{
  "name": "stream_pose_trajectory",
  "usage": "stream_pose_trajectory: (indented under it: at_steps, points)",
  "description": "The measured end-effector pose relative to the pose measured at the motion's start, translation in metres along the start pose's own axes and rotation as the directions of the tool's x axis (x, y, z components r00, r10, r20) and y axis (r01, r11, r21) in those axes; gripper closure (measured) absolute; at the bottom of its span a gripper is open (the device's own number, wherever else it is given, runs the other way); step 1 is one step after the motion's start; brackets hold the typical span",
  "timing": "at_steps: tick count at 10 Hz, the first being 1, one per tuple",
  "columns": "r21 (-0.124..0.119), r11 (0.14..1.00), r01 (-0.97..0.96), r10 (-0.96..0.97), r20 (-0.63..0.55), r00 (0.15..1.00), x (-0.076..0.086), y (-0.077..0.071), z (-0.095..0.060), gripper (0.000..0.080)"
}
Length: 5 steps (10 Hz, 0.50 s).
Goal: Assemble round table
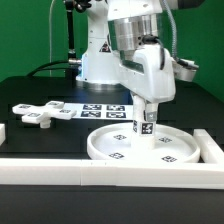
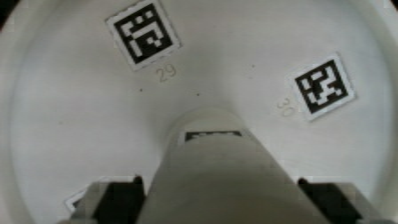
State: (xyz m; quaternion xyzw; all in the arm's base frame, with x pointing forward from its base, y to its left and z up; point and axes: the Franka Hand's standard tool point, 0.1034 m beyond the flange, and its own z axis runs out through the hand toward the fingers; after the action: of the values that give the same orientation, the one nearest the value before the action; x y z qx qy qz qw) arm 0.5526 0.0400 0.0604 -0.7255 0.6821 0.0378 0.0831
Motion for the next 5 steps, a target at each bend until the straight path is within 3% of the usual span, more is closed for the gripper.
stream_pose_trajectory:
  at_steps: [1,2,3,5]
  points:
    - [0.002,0.999,-0.037,0.037,0.006,0.999,-0.0018,0.0000,0.0003,0.0314]
    - [0.002,1.000,-0.011,0.011,0.006,1.000,-0.0024,0.0000,0.0004,0.0314]
    - [0.002,0.999,0.045,-0.045,0.005,0.999,-0.0028,-0.0005,0.0002,0.0200]
    - [0.006,0.991,0.132,-0.132,0.004,0.991,-0.0064,-0.0020,0.0000,0.0160]
